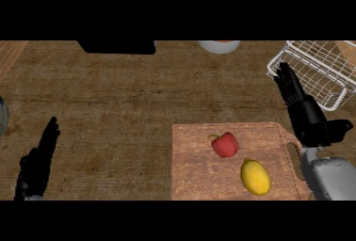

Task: Pick the lemon from the cutting board and place it in the tiered basket

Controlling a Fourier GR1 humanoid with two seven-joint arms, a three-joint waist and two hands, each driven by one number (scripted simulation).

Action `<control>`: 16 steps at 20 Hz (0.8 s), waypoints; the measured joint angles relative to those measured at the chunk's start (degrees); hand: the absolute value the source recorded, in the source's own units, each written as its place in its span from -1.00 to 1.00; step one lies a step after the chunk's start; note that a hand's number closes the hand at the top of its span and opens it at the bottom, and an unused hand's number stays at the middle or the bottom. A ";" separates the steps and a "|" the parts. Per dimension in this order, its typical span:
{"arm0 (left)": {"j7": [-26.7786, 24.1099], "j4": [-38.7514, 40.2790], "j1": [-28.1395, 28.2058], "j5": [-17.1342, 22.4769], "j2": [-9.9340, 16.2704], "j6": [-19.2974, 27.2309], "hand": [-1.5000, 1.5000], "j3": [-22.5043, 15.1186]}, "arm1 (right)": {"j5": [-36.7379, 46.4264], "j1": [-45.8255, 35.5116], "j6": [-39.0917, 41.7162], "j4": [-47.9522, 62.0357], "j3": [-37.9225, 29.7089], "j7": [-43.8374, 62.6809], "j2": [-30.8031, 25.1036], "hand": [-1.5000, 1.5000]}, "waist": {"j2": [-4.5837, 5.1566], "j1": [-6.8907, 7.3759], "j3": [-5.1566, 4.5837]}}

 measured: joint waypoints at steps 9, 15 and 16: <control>0.32 -0.21 3.00 1.80 -5.22 1.09 0.00 -0.47 | 7.64 8.78 -17.66 -8.75 -12.26 6.76 -3.46 -1.00 | -1.35 -6.75 -0.01; 0.02 -0.37 3.13 1.88 -7.29 1.30 0.00 -0.94 | 7.67 20.78 -30.44 -22.24 -17.16 6.76 5.85 -1.00 | -1.53 -6.47 0.22; 0.17 -0.19 2.76 1.71 -7.43 1.15 0.00 -1.08 | 8.14 23.95 -30.74 -26.01 -16.41 7.00 6.76 -1.00 | -1.49 -6.13 0.21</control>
